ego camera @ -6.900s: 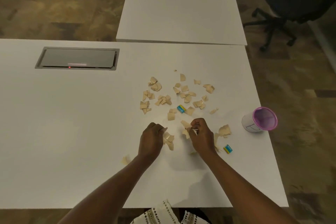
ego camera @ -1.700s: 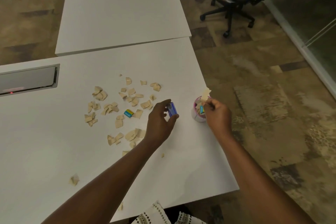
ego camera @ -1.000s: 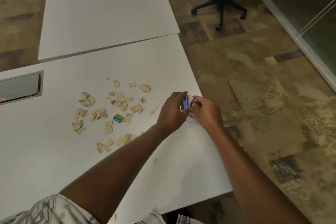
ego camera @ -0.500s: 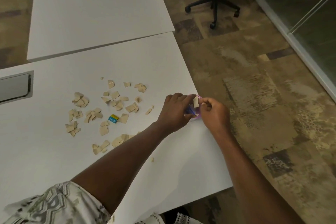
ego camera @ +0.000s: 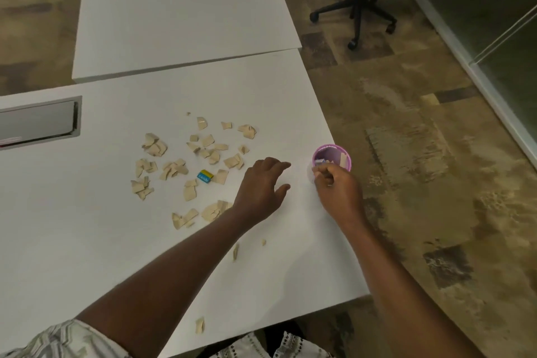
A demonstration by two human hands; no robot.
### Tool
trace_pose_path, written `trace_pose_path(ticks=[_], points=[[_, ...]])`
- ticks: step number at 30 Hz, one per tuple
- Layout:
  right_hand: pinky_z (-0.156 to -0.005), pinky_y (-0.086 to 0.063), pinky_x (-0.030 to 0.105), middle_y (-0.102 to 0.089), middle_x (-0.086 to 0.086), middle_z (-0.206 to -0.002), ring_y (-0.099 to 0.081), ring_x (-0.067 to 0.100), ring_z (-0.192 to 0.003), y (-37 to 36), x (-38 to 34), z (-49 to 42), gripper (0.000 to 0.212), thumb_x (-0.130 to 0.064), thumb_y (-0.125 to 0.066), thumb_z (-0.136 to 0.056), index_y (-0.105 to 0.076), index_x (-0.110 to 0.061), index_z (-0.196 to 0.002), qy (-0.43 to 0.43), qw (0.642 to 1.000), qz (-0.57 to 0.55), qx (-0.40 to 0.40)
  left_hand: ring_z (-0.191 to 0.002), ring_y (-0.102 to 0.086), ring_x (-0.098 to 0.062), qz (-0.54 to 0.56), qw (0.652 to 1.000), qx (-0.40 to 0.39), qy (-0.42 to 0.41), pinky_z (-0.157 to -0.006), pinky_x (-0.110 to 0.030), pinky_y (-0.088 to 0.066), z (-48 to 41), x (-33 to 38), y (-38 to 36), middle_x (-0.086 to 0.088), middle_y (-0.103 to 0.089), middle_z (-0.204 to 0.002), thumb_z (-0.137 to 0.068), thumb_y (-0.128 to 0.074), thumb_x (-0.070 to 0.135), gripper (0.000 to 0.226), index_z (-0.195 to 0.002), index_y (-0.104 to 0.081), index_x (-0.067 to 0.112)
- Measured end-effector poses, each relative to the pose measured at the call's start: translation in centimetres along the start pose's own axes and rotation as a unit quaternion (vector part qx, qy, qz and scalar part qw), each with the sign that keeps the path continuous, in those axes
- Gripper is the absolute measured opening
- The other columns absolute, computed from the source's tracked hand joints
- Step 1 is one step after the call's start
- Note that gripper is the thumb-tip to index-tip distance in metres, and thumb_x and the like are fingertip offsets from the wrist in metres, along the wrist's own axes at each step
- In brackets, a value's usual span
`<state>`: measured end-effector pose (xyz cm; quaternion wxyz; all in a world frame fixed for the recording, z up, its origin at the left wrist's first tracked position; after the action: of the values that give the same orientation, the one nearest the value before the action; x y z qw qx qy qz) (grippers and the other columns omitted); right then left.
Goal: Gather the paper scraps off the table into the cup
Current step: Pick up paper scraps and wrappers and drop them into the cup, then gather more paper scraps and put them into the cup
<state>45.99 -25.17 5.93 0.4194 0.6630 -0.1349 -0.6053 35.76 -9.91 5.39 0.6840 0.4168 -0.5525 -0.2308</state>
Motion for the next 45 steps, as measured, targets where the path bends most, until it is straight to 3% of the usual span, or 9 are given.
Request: trace_pose_path(ticks=[2, 9, 15, 19, 23, 28, 38, 41, 45], points=[[-0.067, -0.037, -0.002, -0.074, -0.001, -0.096, -0.064, 0.009, -0.082, -1.7, -0.7, 1.3, 0.016, -0.019, -0.06, -0.094, -0.072, -0.016, -0.104, 0.015, 0.999, -0.007, -0.035, -0.118, -0.053, -0.024, 0.006, 1.0, -0.002, 0.023, -0.099, -0.04, -0.044, 2.3, -1.8, 0.7, -0.004, -0.058, -0.129, -0.092, -0.064, 0.028, 0.044, -0.134, -0.056, 0.019], [-0.079, -0.05, 0.024, -0.07, -0.001, -0.102, -0.064, 0.012, -0.078, -8.3, -1.8, 6.9, 0.018, -0.024, -0.063, -0.09, -0.069, -0.019, -0.106, 0.015, 0.987, 0.029, -0.16, -0.111, -0.057, -0.025, -0.002, 0.997, 0.003, 0.078, -0.09, -0.036, -0.049, 11.8, -9.1, 2.2, -0.004, -0.06, -0.123, -0.09, -0.066, 0.031, 0.038, -0.125, -0.062, 0.016], [-0.081, -0.05, 0.027, -0.064, 0.001, -0.104, -0.064, 0.016, -0.088, -12.0, -2.2, 11.7, 0.021, -0.026, -0.066, -0.089, -0.067, -0.02, -0.109, 0.011, 0.977, 0.052, -0.205, -0.146, -0.031, -0.028, -0.074, 0.995, -0.039, 0.048, -0.117, -0.043, -0.032, 21.2, -13.9, 0.6, -0.009, -0.032, -0.159, -0.097, -0.048, 0.054, 0.066, -0.151, -0.036, 0.017], [-0.083, -0.051, 0.027, -0.057, 0.003, -0.117, -0.061, 0.018, -0.099, -13.4, -2.3, 13.7, 0.031, -0.03, -0.066, -0.089, -0.062, -0.021, -0.119, -0.008, 0.976, 0.085, -0.2, -0.154, 0.001, -0.026, -0.102, 0.99, -0.1, -0.003, -0.124, -0.045, -0.005, 26.5, -15.6, -2.2, -0.006, 0.002, -0.167, -0.089, -0.038, 0.076, 0.094, -0.158, -0.006, 0.021], [-0.089, -0.054, 0.035, -0.052, 0.007, -0.125, -0.055, 0.024, -0.114, -14.0, -2.5, 15.1, 0.04, -0.033, -0.068, -0.087, -0.057, -0.021, -0.124, -0.033, 0.979, 0.122, -0.163, -0.153, 0.002, -0.033, -0.125, 0.983, -0.132, -0.018, -0.12, -0.054, -0.007, 29.4, -16.0, -4.7, -0.01, 0.002, -0.166, -0.079, -0.038, 0.087, 0.108, -0.158, -0.007, 0.019], [-0.09, -0.053, 0.036, -0.051, 0.01, -0.124, -0.053, 0.027, -0.115, -15.3, -3.0, 15.7, 0.042, -0.031, -0.068, -0.087, -0.056, -0.017, -0.125, -0.038, 0.978, 0.136, -0.152, -0.153, 0.001, -0.034, -0.135, 0.984, -0.117, 0.004, -0.118, -0.057, -0.012, 29.2, -16.9, -5.4, -0.009, 0.001, -0.167, -0.088, -0.034, 0.079, 0.094, -0.158, -0.008, 0.021], [-0.087, -0.05, 0.031, -0.054, 0.007, -0.118, -0.056, 0.024, -0.107, -18.9, -7.8, 13.5, 0.038, -0.017, -0.069, -0.085, -0.059, -0.017, -0.122, 0.06, 0.984, 0.062, -0.154, -0.153, 0.009, -0.032, -0.162, 0.971, -0.02, 0.177, -0.121, -0.059, -0.013, 23.3, -20.0, -1.4, -0.009, 0.009, -0.166, -0.097, -0.03, 0.057, 0.078, -0.158, 0.002, 0.019], [-0.096, -0.046, 0.038, -0.045, 0.01, -0.135, -0.043, 0.03, -0.126, -18.8, -8.3, 11.8, 0.056, -0.028, -0.072, -0.083, -0.05, -0.02, -0.134, 0.105, 0.981, 0.109, -0.119, -0.152, 0.012, -0.033, -0.137, 0.955, 0.024, 0.263, -0.121, -0.06, -0.002, 24.6, -20.4, -0.3, -0.011, 0.013, -0.165, -0.096, -0.027, 0.06, 0.081, -0.157, 0.005, 0.019], [-0.117, -0.022, 0.053, -0.006, 0.018, -0.162, -0.005, 0.041, -0.148, -20.7, -7.6, 11.1, 0.092, -0.051, -0.07, -0.08, -0.02, -0.028, -0.153, 0.078, 0.959, 0.162, -0.221, -0.148, 0.023, -0.038, -0.056, 0.906, 0.032, 0.419, -0.115, -0.068, -0.002, 28.3, -20.1, -1.3, -0.012, 0.03, -0.16, -0.091, -0.025, 0.069, 0.089, -0.154, 0.017, 0.022]])
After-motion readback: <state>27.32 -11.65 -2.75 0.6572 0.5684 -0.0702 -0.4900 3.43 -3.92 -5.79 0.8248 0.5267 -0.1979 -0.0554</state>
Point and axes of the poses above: each hand's wrist, its own z-axis away from the middle knuckle, its own y-axis out of the back of the hand, x = y × z, the point moved 4 cm from there along -z, towards the middle knuckle
